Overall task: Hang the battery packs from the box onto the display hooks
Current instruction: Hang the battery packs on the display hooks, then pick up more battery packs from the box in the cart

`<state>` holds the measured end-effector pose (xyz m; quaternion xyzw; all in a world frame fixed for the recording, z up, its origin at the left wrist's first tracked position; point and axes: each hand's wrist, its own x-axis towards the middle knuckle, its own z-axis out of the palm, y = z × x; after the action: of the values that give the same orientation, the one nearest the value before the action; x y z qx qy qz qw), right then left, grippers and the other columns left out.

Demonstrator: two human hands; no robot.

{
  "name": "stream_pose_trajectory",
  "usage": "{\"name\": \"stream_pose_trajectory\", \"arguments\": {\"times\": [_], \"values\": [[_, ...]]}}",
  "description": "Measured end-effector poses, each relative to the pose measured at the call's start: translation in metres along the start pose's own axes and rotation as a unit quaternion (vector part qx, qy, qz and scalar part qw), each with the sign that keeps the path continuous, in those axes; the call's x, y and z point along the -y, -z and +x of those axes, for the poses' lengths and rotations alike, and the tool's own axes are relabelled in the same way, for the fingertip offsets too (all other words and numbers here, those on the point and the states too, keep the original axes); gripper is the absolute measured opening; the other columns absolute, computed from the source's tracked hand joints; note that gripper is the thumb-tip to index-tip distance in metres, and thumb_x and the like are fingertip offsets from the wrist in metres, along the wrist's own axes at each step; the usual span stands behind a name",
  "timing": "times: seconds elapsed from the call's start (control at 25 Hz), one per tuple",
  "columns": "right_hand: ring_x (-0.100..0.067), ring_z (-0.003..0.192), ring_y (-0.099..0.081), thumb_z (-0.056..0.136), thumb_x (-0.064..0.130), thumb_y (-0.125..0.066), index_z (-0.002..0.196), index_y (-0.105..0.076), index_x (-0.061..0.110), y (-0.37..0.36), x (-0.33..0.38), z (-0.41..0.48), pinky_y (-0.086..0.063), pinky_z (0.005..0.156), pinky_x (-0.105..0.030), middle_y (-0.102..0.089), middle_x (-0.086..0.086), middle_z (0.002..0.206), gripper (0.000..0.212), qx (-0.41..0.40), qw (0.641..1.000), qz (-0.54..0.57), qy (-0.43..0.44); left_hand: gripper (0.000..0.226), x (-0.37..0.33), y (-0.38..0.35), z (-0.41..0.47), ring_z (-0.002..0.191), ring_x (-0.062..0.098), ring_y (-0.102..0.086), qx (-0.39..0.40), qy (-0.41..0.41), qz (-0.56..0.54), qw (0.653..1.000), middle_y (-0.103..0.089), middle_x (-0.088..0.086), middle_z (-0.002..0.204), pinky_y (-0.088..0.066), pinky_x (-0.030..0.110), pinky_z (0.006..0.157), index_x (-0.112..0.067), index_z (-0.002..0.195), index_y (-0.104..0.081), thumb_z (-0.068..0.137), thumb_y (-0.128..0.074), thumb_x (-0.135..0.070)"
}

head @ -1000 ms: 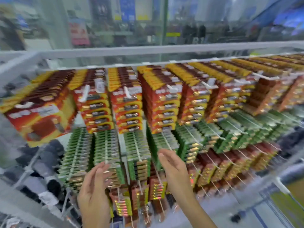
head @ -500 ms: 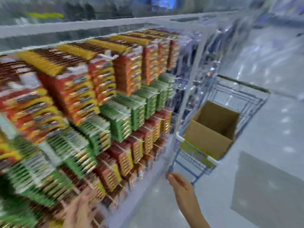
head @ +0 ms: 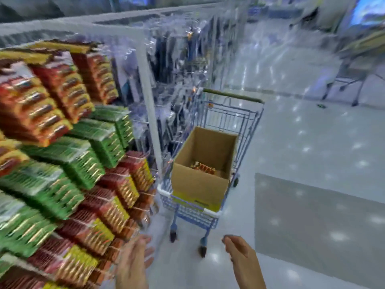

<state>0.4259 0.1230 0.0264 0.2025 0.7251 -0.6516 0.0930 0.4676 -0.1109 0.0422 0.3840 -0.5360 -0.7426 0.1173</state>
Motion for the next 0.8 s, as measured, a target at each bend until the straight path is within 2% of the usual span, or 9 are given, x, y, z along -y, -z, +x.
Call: {"name": "stream_pose_trajectory", "arguments": {"times": [0.08,0.16,0.2,0.36,0.48,0.64,0.8], "values": [[-0.02,0.084,-0.064,0.095,0.009,-0.07,0.09,-0.076,0.009,0.017,-0.002,0.023,-0.047,0.072,-0.018,-0.074,0.001,0.078,0.007,-0.031,0.999,0.016,-0.034,0.031,0.001,-0.035,0.002,0.073,0.016,-0.071,0.016,-0.023,0.055,0.998,-0.077,-0.006,0.086,-0.05,0.032,0.071,-0.02,0.089,-0.073,0.106,-0.05,-0.008],[-0.02,0.093,-0.067,0.095,0.015,-0.071,0.091,-0.077,0.015,0.027,0.0,0.041,-0.047,0.084,-0.03,-0.076,-0.001,0.093,0.008,-0.05,0.996,0.022,-0.065,0.022,0.007,-0.068,0.004,0.091,0.027,-0.07,0.013,-0.023,0.079,0.997,-0.077,0.004,0.102,-0.05,0.042,0.082,-0.016,0.103,-0.073,0.107,-0.052,-0.012],[-0.02,0.095,-0.067,0.095,0.015,-0.071,0.09,-0.077,0.015,0.031,0.002,0.05,-0.046,0.087,-0.033,-0.076,-0.001,0.094,0.008,-0.059,0.995,0.021,-0.071,0.019,0.007,-0.081,0.009,0.096,0.03,-0.069,0.018,-0.014,0.077,0.997,-0.076,0.006,0.107,-0.05,0.043,0.084,-0.011,0.11,-0.071,0.107,-0.052,-0.013],[-0.023,0.094,-0.069,0.093,0.009,-0.072,0.085,-0.078,0.014,0.036,0.008,0.103,-0.047,0.087,-0.037,-0.076,0.006,0.078,0.011,-0.086,0.992,0.021,-0.086,0.019,0.003,-0.13,0.047,0.101,0.028,-0.068,0.032,0.014,0.1,0.994,-0.075,0.0,0.108,-0.05,0.044,0.086,-0.017,0.104,-0.071,0.108,-0.052,-0.021],[-0.022,0.096,-0.069,0.093,0.009,-0.072,0.086,-0.078,0.013,0.03,0.027,0.156,-0.048,0.088,-0.038,-0.076,0.006,0.078,0.009,-0.091,0.991,0.022,-0.091,0.02,-0.002,-0.171,0.089,0.102,0.027,-0.067,0.052,0.034,0.098,0.993,-0.075,-0.001,0.108,-0.049,0.043,0.085,-0.02,0.105,-0.071,0.108,-0.052,-0.024],[-0.025,0.095,-0.067,0.094,0.01,-0.071,0.088,-0.076,0.009,0.017,0.063,0.228,-0.047,0.078,-0.033,-0.075,-0.005,0.086,0.008,-0.094,0.992,0.02,-0.087,0.021,-0.019,-0.228,0.156,0.103,0.026,-0.069,0.077,0.037,0.116,0.99,-0.076,0.0,0.11,-0.051,0.037,0.078,-0.02,0.109,-0.072,0.109,-0.051,-0.024],[-0.017,0.093,-0.067,0.097,0.017,-0.068,0.092,-0.074,0.015,0.002,0.098,0.288,-0.048,0.078,-0.029,-0.075,0.001,0.09,0.009,-0.068,0.993,-0.02,-0.094,0.02,-0.031,-0.276,0.209,0.103,0.023,-0.071,0.095,0.018,0.148,0.984,-0.076,-0.002,0.111,-0.056,0.043,0.091,-0.025,0.109,-0.071,0.108,-0.051,-0.024]]}}
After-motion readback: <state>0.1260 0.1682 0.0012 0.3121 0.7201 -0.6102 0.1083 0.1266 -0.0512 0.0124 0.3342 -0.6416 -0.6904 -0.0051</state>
